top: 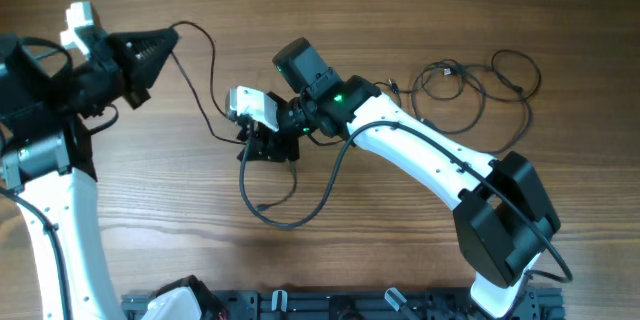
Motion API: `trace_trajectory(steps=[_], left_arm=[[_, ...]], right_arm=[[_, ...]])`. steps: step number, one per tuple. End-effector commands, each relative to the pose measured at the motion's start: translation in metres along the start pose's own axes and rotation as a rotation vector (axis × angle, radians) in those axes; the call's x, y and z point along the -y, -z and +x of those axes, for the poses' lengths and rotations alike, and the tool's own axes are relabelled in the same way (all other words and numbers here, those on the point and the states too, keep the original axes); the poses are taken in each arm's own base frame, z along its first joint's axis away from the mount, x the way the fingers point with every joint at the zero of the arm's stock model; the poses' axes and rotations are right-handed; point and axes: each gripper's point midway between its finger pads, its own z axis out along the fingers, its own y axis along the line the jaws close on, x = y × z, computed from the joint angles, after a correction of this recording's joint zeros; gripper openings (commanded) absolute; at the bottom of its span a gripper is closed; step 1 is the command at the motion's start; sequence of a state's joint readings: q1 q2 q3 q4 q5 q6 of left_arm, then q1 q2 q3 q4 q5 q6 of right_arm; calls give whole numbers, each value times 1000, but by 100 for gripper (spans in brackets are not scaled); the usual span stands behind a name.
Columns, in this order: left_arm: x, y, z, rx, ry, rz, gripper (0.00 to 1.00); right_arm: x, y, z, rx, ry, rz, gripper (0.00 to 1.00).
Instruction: Untangle cables
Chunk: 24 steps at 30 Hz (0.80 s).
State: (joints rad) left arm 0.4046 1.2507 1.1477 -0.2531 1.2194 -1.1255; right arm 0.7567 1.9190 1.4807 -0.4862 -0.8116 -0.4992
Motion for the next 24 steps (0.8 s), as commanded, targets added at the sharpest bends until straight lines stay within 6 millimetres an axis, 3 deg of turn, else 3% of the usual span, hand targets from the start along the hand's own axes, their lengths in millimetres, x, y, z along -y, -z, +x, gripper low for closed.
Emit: trace_trajectory(steps=[1, 7, 13, 20, 24], left_arm=[[12, 9, -7, 47, -3, 8, 4], [7, 9, -8, 61, 121, -7, 4], [5, 9, -10, 77, 266, -8, 4], [4, 9, -11, 80, 342, -8, 4], [4, 9, -11, 80, 341, -8, 4]], right_arm=[[2, -7, 8, -17, -76, -6, 36], [2, -7, 8, -16, -76, -5, 45], [5, -7, 6, -11, -121, 6, 44], [6, -7, 3, 0, -110, 10, 39], [6, -7, 3, 1, -110, 10, 28]])
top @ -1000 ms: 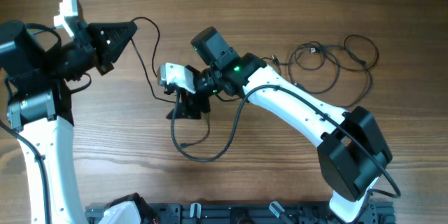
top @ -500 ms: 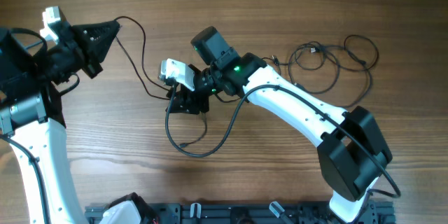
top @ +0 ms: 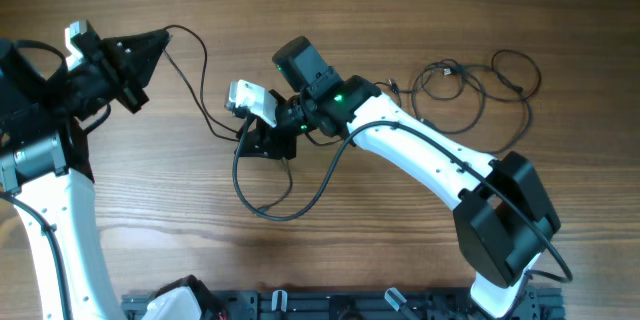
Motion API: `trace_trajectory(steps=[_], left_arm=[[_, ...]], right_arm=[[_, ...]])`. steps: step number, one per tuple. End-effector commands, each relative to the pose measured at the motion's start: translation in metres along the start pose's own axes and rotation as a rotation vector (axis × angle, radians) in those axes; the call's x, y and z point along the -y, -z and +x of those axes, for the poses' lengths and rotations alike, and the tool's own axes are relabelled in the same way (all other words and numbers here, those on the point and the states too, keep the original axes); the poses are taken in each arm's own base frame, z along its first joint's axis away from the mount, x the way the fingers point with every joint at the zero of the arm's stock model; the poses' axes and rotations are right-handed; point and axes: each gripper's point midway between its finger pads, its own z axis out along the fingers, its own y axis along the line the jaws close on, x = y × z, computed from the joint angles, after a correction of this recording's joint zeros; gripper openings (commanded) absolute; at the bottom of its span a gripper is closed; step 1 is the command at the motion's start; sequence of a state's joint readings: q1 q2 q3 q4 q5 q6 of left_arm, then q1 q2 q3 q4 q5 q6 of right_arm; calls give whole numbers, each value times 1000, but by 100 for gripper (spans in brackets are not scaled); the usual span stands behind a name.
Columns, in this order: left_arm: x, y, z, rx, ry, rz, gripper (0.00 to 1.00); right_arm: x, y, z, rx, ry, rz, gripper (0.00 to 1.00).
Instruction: Untangle cables
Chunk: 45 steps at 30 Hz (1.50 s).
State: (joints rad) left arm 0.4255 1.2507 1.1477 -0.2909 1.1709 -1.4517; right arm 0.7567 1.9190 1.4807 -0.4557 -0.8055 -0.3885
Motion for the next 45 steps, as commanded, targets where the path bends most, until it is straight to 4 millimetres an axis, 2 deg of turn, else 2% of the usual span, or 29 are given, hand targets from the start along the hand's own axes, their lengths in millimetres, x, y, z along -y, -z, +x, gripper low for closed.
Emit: trace_trajectory(steps=[1, 4, 6, 7, 10, 11, 13, 16, 18, 22, 24, 27, 28, 29, 30, 31, 34, 35, 37, 38, 39, 40, 43, 45], left_arm=[[12, 4, 5, 12, -22, 16, 4], [12, 4, 5, 12, -22, 16, 4], [12, 4, 5, 12, -23, 16, 4], [12, 4, 5, 12, -24, 16, 10], [12, 4, 5, 13, -107, 15, 55], [11, 4, 5, 13, -129, 13, 66], [9, 4, 5, 12, -189, 6, 100], [8, 3, 5, 13, -385, 4, 100], [2, 3, 5, 8, -455, -13, 100], [-17, 4, 2, 13, -464, -73, 100], [-28, 5, -2, 35, -444, -114, 100], [-45, 8, -8, 78, -379, -185, 100], [-52, 10, -12, 100, -352, -215, 100], [-58, 11, -15, 120, -332, -240, 100], [-65, 14, -19, 151, -307, -277, 100], [-72, 17, -23, 179, -287, -310, 100], [-89, 25, -32, 246, -239, -395, 100], [-93, 27, -34, 259, -227, -414, 100], [-97, 28, -33, 262, -212, -430, 100], [-99, 29, -32, 258, -198, -437, 100], [-102, 30, -29, 252, -181, -447, 100], [-105, 29, -27, 243, -172, -456, 100], [-107, 21, -18, 208, -181, -466, 100], [-108, 14, -11, 181, -196, -471, 100]], right_arm=[[2, -7, 7, -15, -21, -8, 23], [2, -7, 6, -10, -45, -9, 4], [3, -7, 6, -8, -57, -7, 4], [3, -7, 5, -7, -57, -7, 4], [3, -7, 5, -6, -69, -6, 4], [4, -6, 5, -5, -86, -4, 4], [12, 0, 6, 1, -133, 16, 4], [34, 21, 12, 15, -275, 67, 4], [48, 40, 19, 20, -372, 99, 4], [71, 98, 30, 51, -480, 187, 4], [79, 134, 29, 90, -505, 244, 4], [85, 201, 20, 187, -510, 354, 4], [82, 231, 13, 238, -510, 399, 4], [78, 250, 8, 269, -505, 425, 4], [67, 285, -3, 341, -484, 469, 4], [58, 309, -10, 386, -453, 508, 4], [35, 404, -16, 504, -358, 784, 4], [30, 442, -9, 526, -351, 939, 4], [23, 498, 11, 539, -379, 1193, 4], [18, 534, 29, 536, -414, 1365, 4], [9, 576, 55, 520, -478, 1574, 4], [0, 608, 80, 497, -546, 1738, 4], [-18, 663, 143, 421, -724, 2024, 4], [-14, 680, 173, 382, -793, 2078, 4]])
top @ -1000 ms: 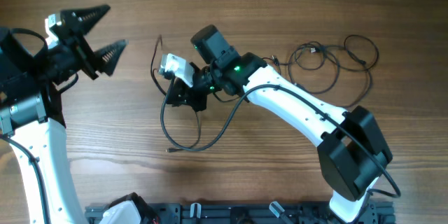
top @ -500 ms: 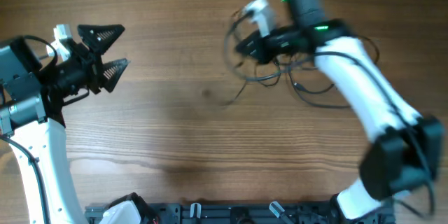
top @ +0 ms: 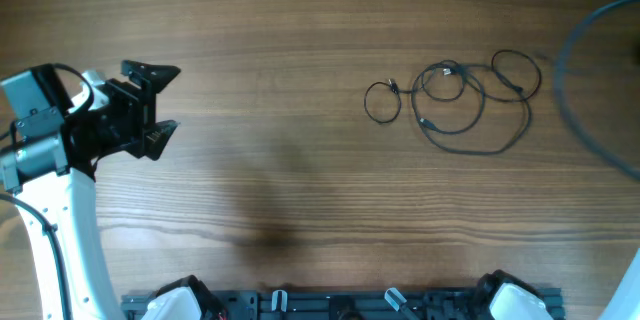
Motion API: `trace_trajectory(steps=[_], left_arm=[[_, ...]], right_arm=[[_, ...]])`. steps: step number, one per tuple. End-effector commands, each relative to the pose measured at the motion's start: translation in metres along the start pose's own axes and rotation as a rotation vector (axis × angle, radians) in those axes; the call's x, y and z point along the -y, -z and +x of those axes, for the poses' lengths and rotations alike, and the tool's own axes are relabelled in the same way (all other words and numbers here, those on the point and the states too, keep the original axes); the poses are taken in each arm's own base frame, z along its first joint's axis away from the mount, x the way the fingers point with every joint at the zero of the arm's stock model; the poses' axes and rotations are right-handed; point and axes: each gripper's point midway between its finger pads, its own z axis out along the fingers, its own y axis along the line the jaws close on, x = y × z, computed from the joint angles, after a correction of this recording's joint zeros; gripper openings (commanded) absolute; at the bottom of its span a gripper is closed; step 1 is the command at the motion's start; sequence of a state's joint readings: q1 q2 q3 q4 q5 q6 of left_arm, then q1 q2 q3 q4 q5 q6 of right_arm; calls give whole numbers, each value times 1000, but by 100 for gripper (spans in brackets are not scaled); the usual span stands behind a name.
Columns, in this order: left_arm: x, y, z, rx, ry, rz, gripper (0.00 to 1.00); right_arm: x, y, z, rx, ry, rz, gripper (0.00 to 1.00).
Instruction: Untangle cables
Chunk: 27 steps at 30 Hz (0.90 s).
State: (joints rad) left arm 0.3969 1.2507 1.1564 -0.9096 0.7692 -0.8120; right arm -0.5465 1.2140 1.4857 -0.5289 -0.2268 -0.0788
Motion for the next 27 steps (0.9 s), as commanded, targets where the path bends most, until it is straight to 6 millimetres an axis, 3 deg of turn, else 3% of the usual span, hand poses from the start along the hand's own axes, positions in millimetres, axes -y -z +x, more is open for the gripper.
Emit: trace_trajectory(steps=[1, 5, 9, 10, 13, 16, 21, 23, 24, 26, 27], left_arm=[[10, -5, 14, -16, -82, -6, 100], [8, -17, 26, -19, -136, -63, 100], [9, -28, 43, -47, -193, -95, 100], [9, -30, 46, -48, -205, -104, 100], [9, -37, 51, -32, -248, -131, 100], [15, -42, 58, -42, -287, -117, 100], [16, -43, 60, -46, -292, -117, 100], [15, -43, 59, -40, -293, -121, 100], [15, -43, 58, -37, -293, -123, 100], [15, -43, 58, -37, -293, -123, 100], [15, -43, 58, -37, -293, -123, 100]], right_arm=[[88, -29, 36, -110, -27, 331, 4], [155, -75, 101, -286, 4, 493, 4], [222, -83, 188, -544, 19, 718, 4], [228, -85, 207, -595, 6, 719, 4], [222, -100, 264, -712, -92, 600, 4], [200, -116, 316, -811, -217, 472, 4], [188, -100, 367, -993, -290, 469, 4], [195, -88, 372, -1016, -357, 575, 6], [198, -86, 372, -1010, -377, 611, 24], [196, -83, 374, -1025, -374, 606, 100], [195, -82, 375, -1034, -375, 604, 100]])
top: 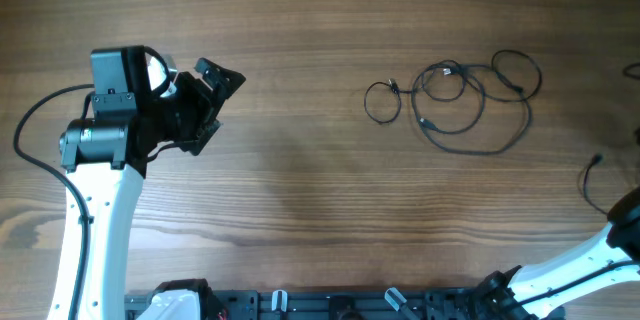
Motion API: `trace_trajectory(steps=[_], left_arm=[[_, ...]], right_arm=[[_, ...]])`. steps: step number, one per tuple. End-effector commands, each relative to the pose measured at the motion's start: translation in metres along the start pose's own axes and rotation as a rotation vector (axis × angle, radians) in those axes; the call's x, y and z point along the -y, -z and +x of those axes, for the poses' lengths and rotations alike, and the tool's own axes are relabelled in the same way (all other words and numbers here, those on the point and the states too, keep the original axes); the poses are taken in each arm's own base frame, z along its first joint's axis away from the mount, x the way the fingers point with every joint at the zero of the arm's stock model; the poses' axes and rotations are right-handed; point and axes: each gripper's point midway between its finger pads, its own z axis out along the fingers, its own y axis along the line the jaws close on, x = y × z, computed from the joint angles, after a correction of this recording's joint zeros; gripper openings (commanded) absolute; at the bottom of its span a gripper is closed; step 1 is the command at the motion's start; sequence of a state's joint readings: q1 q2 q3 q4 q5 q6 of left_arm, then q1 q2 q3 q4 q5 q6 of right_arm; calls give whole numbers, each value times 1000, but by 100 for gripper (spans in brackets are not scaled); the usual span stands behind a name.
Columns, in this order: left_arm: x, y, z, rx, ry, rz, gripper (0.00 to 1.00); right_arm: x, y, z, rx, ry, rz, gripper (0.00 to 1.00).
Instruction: Untangle cables
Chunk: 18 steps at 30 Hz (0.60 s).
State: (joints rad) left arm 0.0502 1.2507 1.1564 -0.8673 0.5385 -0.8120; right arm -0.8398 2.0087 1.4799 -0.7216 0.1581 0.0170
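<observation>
A bundle of thin black cables (458, 100) lies in overlapping loops at the right of the wooden table, with one small loop (381, 101) at its left end. My left gripper (219, 107) is over the left part of the table, far from the bundle. It is open, with nothing between its fingers. Another black cable end (592, 175) curls at the right edge. Only a white link of the right arm (590, 260) shows in the lower right corner; its gripper is out of view.
A black rail (330, 305) runs along the front edge of the table. The left arm's own black cord (40, 125) loops out to the left of its wrist.
My left gripper has moved to the right and turned. The blurred cable arc at the upper right edge is gone, and a cable end now hangs at the right edge. Part of the right arm shows again.
At first my left gripper held one end of a long black cable at the left, while the right gripper gripped it mid-table. Then that cable and the right arm were gone from the middle, and the left gripper stood open. Now the left gripper is nearer the centre.
</observation>
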Motion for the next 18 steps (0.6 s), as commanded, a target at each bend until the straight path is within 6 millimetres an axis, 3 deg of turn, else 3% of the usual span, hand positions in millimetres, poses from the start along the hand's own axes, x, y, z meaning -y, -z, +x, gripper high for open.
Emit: trace_trajectory(steps=[1, 5, 7, 11, 14, 16, 18], left_arm=[[5, 5, -3, 29, -37, 4, 100], [4, 5, -5, 39, -37, -5, 100], [4, 5, -5, 39, -37, -5, 100], [4, 5, -5, 40, -37, -5, 100], [2, 5, -4, 35, -33, -10, 100], [0, 5, -4, 36, -29, -20, 100], [-3, 5, -6, 49, -27, -35, 100]], right_arm=[[7, -5, 9, -38, -58, 37, 100], [6, 6, 2, -14, -61, 30, 100], [-6, 14, -6, 22, -67, -45, 100], [-100, 49, -13, 38, -46, -627, 100], [-156, 84, -10, 60, 21, -948, 100], [-184, 84, -1, 66, 91, -949, 100], [-201, 66, 13, 56, 156, -791, 100]])
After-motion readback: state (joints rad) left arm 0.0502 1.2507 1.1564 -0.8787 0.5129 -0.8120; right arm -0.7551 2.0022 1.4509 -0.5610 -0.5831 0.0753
